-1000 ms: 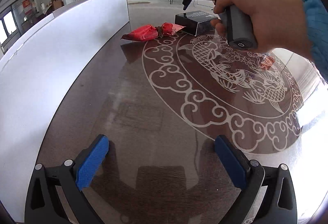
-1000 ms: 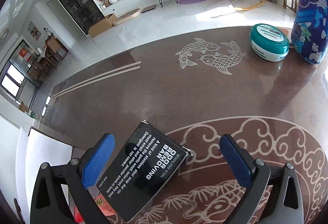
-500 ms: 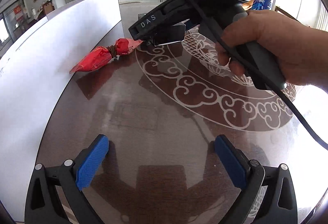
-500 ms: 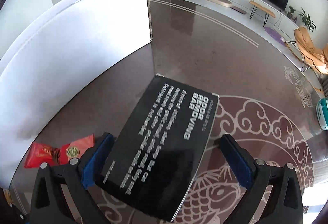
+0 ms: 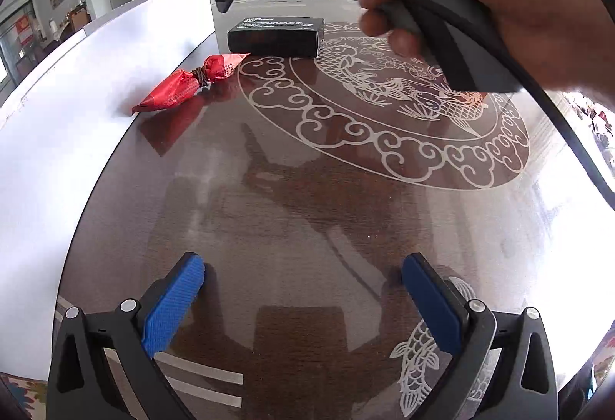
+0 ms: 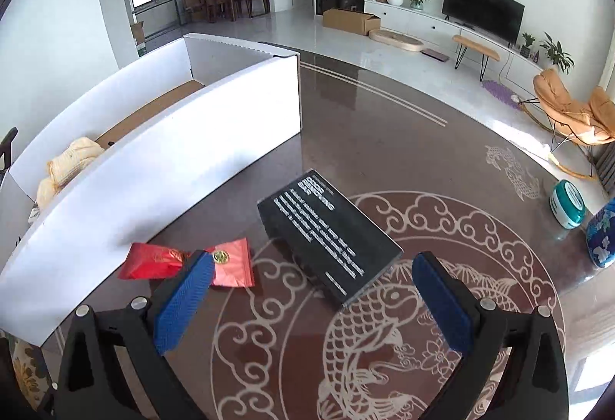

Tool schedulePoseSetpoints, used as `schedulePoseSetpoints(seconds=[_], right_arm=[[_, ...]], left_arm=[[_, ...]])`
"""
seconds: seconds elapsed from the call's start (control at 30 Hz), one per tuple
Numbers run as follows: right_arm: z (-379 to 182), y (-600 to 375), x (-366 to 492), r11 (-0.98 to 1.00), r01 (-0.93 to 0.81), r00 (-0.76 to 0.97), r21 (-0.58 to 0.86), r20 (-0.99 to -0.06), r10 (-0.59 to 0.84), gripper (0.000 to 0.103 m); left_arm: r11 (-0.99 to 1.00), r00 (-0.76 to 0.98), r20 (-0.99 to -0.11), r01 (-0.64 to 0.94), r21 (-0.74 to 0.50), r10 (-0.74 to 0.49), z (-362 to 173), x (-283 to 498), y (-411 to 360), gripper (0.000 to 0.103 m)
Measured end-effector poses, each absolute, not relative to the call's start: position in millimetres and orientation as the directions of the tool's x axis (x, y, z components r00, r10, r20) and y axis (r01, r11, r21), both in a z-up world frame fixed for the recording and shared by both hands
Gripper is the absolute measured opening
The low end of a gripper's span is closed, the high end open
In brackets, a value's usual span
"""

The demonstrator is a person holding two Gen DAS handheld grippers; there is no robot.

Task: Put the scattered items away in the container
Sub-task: 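Move right tool toward the black odor removing bar box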

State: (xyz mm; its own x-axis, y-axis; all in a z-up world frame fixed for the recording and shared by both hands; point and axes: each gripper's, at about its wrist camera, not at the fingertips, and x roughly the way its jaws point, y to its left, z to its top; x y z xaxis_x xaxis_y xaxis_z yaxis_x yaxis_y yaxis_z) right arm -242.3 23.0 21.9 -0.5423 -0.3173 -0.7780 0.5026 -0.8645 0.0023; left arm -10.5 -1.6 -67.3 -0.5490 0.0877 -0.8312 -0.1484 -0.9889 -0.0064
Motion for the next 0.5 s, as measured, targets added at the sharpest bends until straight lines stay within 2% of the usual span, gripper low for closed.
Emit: schedulePoseSetpoints(seconds=[0.23,0.3,0.43,0.5], right_arm=[[-10,-66,-297,-0.833,0.521,-0.545,-0.187,-0.824,-0.155,0.103],[-23,-72,-300,-0.811,0.551,-0.521,-0.195,-0.84,-0.152,0.103],[-37,-79,-278,-0.719,0.625,-0.573,-0.304,-0.805,-0.157,0.103],[-39,-75,-270,-0.698,0.651,-0.57,-0.299,-0.799,-0.189,0.103]], left_arm=[[-0.986,-0.574,-0.811,-0.166,-0.013,0.108,-67,6,-15,0.103],[-0.986,-0.58,-0.806,-0.163,-0.026,0.117,-65,11,-18,0.103],[-0.987,-0.585,-0.801,-0.158,-0.041,0.127,-64,15,-20,0.103],[-0.986,-0.586,-0.801,-0.16,-0.038,0.126,-63,16,-21,0.103]])
